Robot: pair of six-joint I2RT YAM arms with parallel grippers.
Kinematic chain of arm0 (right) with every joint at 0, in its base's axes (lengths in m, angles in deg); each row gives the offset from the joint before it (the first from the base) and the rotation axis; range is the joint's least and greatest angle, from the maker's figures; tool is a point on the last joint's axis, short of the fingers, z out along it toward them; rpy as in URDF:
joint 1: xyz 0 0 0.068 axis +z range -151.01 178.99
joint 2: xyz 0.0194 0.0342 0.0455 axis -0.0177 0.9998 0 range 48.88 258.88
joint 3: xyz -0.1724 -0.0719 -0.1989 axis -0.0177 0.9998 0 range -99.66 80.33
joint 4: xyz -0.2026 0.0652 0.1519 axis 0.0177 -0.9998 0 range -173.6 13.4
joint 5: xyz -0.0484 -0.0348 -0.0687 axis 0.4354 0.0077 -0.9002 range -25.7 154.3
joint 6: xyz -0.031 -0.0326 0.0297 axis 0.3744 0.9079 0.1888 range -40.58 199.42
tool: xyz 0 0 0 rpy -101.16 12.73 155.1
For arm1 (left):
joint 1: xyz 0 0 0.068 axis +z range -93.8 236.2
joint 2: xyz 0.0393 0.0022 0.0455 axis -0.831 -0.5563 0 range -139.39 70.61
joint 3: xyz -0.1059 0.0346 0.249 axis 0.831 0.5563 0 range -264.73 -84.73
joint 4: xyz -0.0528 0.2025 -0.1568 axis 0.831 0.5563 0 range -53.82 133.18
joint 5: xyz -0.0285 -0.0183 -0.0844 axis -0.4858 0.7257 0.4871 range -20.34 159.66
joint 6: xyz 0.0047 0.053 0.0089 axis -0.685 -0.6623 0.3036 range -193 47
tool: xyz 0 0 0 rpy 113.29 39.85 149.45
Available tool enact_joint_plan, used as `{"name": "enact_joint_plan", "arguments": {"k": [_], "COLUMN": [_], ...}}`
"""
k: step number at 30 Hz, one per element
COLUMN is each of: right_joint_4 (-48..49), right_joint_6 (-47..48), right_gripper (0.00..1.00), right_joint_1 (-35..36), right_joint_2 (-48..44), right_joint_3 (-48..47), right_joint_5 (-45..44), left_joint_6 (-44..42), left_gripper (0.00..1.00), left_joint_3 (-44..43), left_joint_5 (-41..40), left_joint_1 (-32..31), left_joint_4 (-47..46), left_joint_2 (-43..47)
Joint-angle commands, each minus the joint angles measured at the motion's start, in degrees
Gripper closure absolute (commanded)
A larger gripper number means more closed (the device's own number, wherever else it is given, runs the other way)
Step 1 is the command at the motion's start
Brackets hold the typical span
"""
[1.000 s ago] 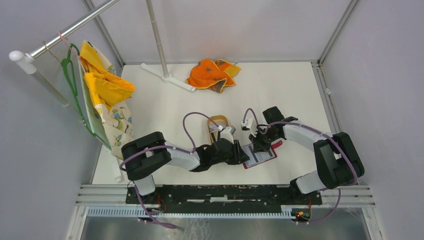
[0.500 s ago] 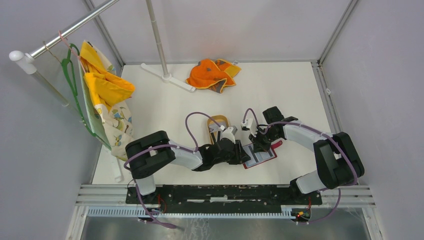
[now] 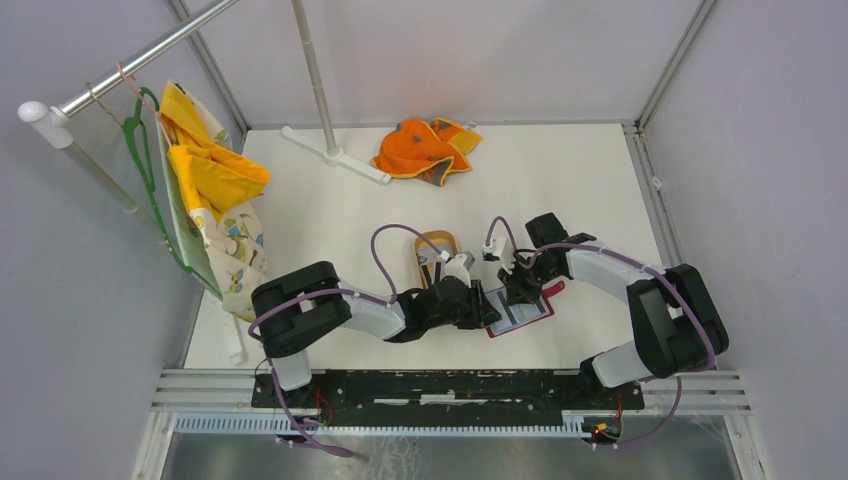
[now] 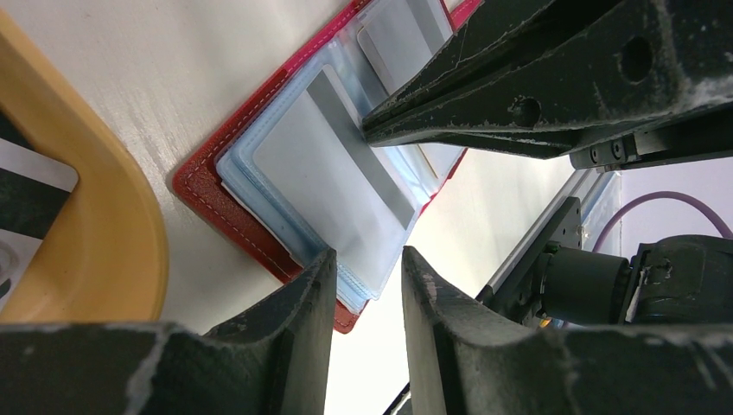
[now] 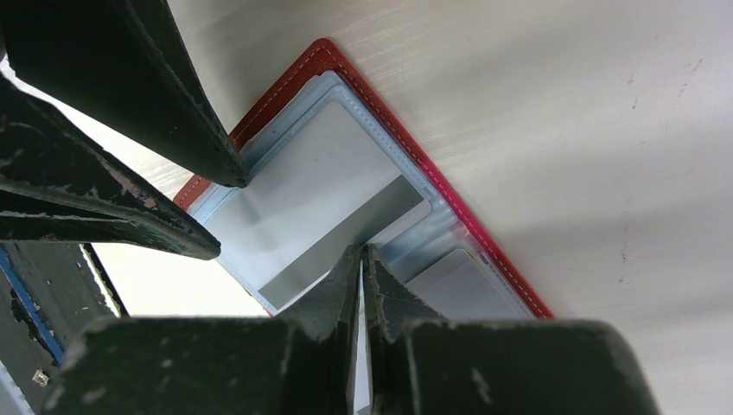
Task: Put the credit cards into the card holder
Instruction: Insert the credit card into the card holder.
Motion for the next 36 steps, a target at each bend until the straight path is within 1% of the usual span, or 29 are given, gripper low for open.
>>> {"name": "enact_joint_plan", "arguments": {"k": [1,23,36], "right_joint_4": [-1.28,-1.34,-1.43], "right_joint_6": [1.13,1.19,1.28], "right_gripper": [0.91,0.90,0.90], "right_joint_1": [0.47,0.49,0.51], "right_joint_2": [0.88,0.97,1.06], "right_joint_3": [-0.29,-0.34,-0.40], "right_joint_5": [-1.24,-1.21,-1.00], "left_joint_6": [1.79,3.13,4.45], "left_gripper": [0.59,0.55,0.55], "left_joint_3": [-0.89,-0.45,1.14], "left_joint_5": [-1.24,-0.78,-0.65], "left_joint_1": [0.11,0.09,-0.03], "left_joint_4": [0.29,0.05,-1.11], "left_joint_2": [0.19,0.04,0.65]}}
